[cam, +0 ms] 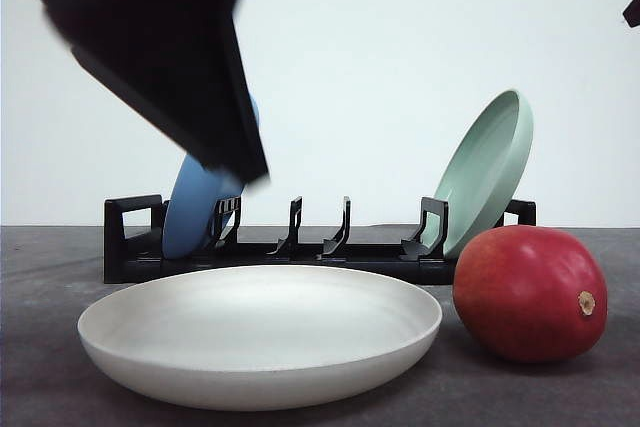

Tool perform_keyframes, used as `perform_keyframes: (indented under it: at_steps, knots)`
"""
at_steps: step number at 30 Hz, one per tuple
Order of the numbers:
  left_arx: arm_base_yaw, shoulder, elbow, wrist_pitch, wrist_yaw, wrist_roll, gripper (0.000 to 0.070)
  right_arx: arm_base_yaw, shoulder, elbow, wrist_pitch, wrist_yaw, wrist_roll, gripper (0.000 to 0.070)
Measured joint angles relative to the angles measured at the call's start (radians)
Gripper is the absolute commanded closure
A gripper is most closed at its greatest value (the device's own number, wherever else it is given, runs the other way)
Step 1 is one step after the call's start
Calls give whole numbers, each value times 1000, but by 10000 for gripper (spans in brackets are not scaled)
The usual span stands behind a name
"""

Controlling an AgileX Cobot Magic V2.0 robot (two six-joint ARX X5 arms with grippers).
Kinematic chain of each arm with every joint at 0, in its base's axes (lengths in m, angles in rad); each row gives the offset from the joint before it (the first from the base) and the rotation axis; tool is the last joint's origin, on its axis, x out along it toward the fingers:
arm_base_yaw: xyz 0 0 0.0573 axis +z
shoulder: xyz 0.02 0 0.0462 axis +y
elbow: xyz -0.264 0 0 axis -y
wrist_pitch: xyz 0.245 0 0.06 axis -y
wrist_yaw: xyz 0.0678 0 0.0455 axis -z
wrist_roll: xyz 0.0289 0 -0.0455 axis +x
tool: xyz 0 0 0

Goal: Place pomegranate in white plate

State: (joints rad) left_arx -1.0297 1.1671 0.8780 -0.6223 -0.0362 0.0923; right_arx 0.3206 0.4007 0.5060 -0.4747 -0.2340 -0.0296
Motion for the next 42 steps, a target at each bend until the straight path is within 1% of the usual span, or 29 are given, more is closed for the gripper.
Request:
perform_keyframes:
  at_steps: [2,3,8,12,17,22,24,27,31,37,42]
  knots:
    - [67,-58,0,10,47,-26,295,0,0,0,0,0,0,375]
    - [99,-84,0,15,56,-37,295,0,0,0,0,0,0,375]
    - [271,-182,0,13,73,-77,299,0,0,0,0,-2,9,375]
    - [421,-277,-3,18,88,-112,300,0,0,0,0,-30,41,373]
    - [600,-402,-42,43,100,-125,302,0,0,0,0,-68,95,369]
    - [759,-479,-95,50,219,-132,306,4,2,0,-2,-104,147,368]
    - [804,-495,-108,50,237,-131,306,16,8,0,-11,-104,175,368]
    - [848,-501,-114,49,241,-128,306,43,39,4,-38,-93,233,368]
    - [854,-499,-114,49,243,-117,306,95,122,39,-108,-33,301,368]
    - [851,-499,-114,50,244,-112,306,190,298,131,-195,102,338,368]
    - [843,-499,-115,50,244,-111,306,260,474,229,-232,176,367,361]
